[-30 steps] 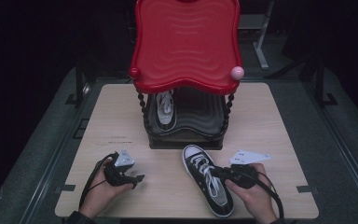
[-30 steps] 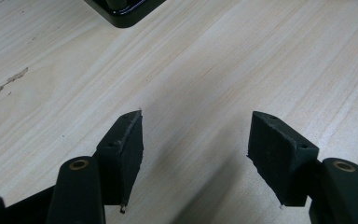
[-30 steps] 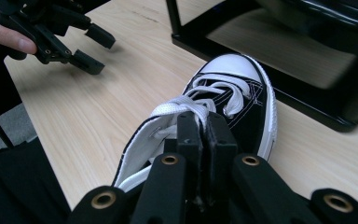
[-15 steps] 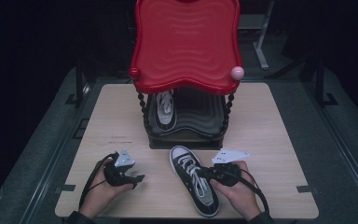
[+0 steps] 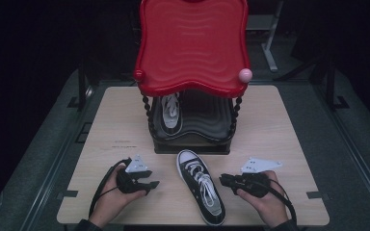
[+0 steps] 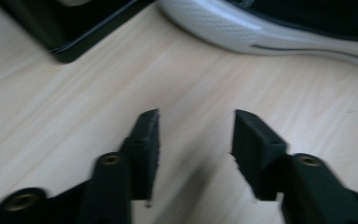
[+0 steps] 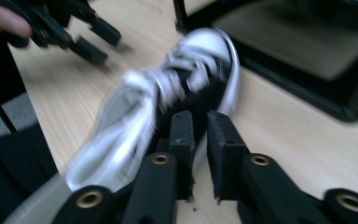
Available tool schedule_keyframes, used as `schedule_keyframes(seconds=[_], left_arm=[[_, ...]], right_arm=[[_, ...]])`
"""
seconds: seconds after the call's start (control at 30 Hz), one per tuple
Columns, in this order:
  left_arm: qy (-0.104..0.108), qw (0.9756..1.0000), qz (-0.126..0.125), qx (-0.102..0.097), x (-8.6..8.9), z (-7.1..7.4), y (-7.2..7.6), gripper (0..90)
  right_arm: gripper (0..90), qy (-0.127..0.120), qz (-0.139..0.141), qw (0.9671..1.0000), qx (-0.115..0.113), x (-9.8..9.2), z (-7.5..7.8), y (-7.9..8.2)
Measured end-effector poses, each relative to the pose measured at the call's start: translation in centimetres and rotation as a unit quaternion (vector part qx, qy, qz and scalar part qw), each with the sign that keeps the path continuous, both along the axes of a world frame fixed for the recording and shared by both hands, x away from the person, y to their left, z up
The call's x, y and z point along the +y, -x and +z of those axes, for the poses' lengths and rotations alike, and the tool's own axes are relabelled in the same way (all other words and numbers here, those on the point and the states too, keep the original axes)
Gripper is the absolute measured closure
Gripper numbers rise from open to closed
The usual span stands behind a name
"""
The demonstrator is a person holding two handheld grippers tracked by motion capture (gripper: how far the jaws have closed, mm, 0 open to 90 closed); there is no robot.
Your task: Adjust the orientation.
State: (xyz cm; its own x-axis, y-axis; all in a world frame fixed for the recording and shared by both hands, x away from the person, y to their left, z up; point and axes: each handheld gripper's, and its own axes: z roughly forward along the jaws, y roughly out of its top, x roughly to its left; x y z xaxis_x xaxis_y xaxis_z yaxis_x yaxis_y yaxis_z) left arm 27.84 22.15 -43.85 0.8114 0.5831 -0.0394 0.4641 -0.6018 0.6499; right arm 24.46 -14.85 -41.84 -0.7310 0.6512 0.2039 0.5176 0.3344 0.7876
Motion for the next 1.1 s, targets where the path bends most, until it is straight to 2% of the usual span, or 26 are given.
schedule_keyframes(seconds=[0.07,0.1,0.13,0.2,0.3,0.33,0.43,0.53,0.57,0.83,1.1], left_arm=[[0.002,1.0000,-0.008,0.002,-0.5,0.0,0.0,64.0],[0.005,0.9998,-0.017,0.003,-1.1,0.1,0.1,64.0],[0.011,0.9995,-0.028,0.009,-2.1,0.1,0.0,74.0],[0.009,0.9990,-0.042,0.012,-3.3,0.0,-0.1,81.5],[0.004,0.9983,-0.055,0.019,-4.9,-0.5,-0.2,87.2],[0.004,0.9983,-0.055,0.019,-4.9,-0.5,-0.2,87.7],[-0.003,0.9976,-0.066,0.018,-6.3,-0.8,-0.6,88.0],[-0.002,0.9976,-0.068,0.016,-6.8,-0.9,-0.9,88.1],[-0.007,0.9975,-0.069,0.017,-7.1,-0.8,-1.0,88.1],[-0.006,0.9973,-0.072,0.016,-7.3,-0.9,-1.3,88.7],[-0.002,0.9979,-0.064,0.011,-7.9,-1.0,-2.0,89.6]], right_arm=[[85.0,0.009,0.002,0.9999,0.004,-0.2,-0.4,0.1],[86.7,0.018,0.005,0.9998,0.009,-0.3,-0.8,0.1],[88.4,0.032,0.012,0.9992,0.021,-0.2,-1.5,0.2],[89.2,0.043,0.020,0.9984,0.031,0.1,-2.2,0.1],[89.5,0.055,0.031,0.9972,0.039,0.8,-2.7,0.0],[89.5,0.055,0.031,0.9972,0.039,0.8,-2.7,0.0],[89.5,0.068,0.043,0.9959,0.043,1.3,-3.1,-0.1],[89.7,0.071,0.046,0.9953,0.048,1.5,-3.3,-0.1],[89.7,0.072,0.047,0.9951,0.048,1.5,-3.3,-0.1],[89.9,0.068,0.062,0.9941,0.056,1.6,-3.2,0.1],[89.9,0.067,0.093,0.9915,0.062,2.4,-3.2,0.7]])
